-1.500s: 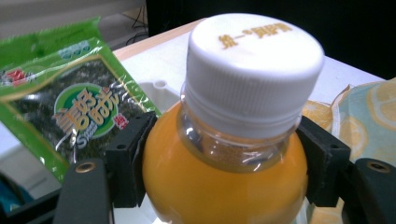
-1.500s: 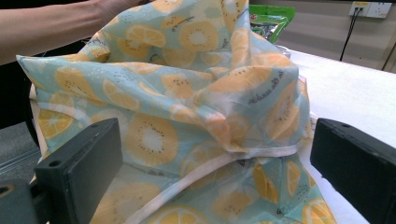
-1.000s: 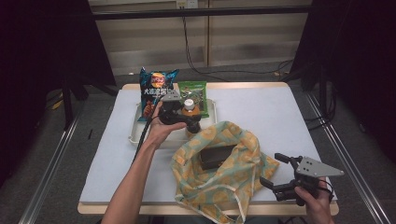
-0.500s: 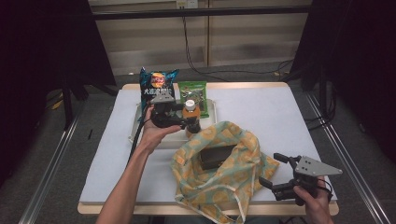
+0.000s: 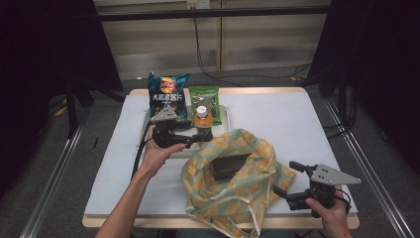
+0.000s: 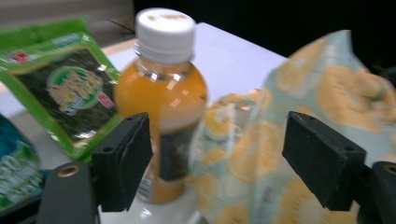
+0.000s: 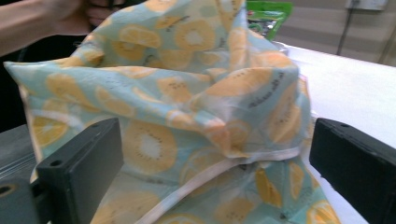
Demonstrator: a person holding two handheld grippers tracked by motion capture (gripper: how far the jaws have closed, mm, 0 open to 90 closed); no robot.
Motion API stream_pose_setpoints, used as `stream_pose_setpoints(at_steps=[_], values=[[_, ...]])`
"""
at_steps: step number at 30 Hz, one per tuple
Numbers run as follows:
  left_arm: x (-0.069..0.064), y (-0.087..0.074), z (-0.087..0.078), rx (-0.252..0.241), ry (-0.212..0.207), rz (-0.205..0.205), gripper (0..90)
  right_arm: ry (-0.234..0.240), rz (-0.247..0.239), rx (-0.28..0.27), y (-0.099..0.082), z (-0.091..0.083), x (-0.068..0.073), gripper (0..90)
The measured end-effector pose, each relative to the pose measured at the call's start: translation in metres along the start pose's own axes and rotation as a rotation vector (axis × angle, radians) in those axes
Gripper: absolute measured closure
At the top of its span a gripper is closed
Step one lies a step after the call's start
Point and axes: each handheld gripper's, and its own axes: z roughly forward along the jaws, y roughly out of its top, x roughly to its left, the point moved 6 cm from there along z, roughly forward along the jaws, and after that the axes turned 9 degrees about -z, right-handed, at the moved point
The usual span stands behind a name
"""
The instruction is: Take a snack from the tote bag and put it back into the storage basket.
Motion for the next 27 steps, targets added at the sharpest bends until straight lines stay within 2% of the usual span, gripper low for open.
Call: stream_pose_setpoints(at_steps=[2, 4, 7, 9, 10, 12, 13, 15, 16, 17, 19, 21, 23, 24, 27], values=[[-0.004, -0.002, -0.004, 0.001, 0.012, 0.002, 26.1, -0.001, 0.005, -0.003, 0.002, 0.000, 0.001, 4.1], [-0.009, -0.003, -0.010, 0.005, 0.004, 0.017, 29.6, -0.008, 0.010, -0.003, 0.004, -0.001, 0.001, 4.5], [-0.019, -0.004, -0.018, 0.002, -0.017, 0.012, 31.5, -0.011, 0.021, 0.015, 0.003, 0.000, 0.001, 5.3], [-0.026, -0.004, -0.024, -0.007, -0.012, 0.021, 31.1, 0.002, 0.023, 0.016, 0.004, 0.000, 0.002, 6.5], [-0.029, -0.004, -0.026, -0.006, -0.033, 0.023, 31.0, 0.004, 0.023, 0.012, 0.005, 0.000, 0.002, 7.5], [-0.035, -0.006, -0.033, -0.001, -0.026, 0.035, 32.8, 0.012, 0.033, 0.005, 0.009, 0.000, 0.001, 8.8], [-0.037, -0.006, -0.035, -0.007, -0.050, 0.020, 33.1, 0.014, 0.034, 0.008, 0.010, -0.001, 0.000, 11.1], [-0.041, -0.007, -0.041, -0.023, -0.063, 0.018, 33.6, 0.023, 0.032, 0.003, 0.011, 0.000, 0.000, 13.4], [-0.045, -0.010, -0.045, -0.018, -0.055, 0.023, 33.5, 0.033, 0.034, 0.012, 0.015, 0.002, -0.002, 16.4], [-0.048, -0.012, -0.046, -0.013, -0.064, 0.010, 32.6, 0.036, 0.036, 0.017, 0.016, 0.003, -0.002, 19.2], [-0.055, -0.015, -0.046, 0.004, -0.029, 0.019, 27.4, 0.035, 0.012, 0.036, 0.018, 0.007, -0.004, 22.4], [-0.066, -0.018, -0.046, 0.011, -0.071, 0.030, 25.8, 0.022, -0.001, 0.047, 0.022, 0.011, -0.007, 22.2], [-0.077, -0.020, -0.046, 0.006, -0.084, 0.046, 24.9, 0.004, -0.006, 0.046, 0.026, 0.016, -0.011, 20.1], [-0.082, -0.020, -0.045, -0.002, -0.109, 0.045, 24.2, 0.002, -0.005, 0.049, 0.028, 0.019, -0.013, 19.5], [-0.089, -0.025, -0.038, 0.008, -0.114, 0.062, 24.1, -0.002, -0.003, 0.059, 0.033, 0.030, -0.019, 19.2]])
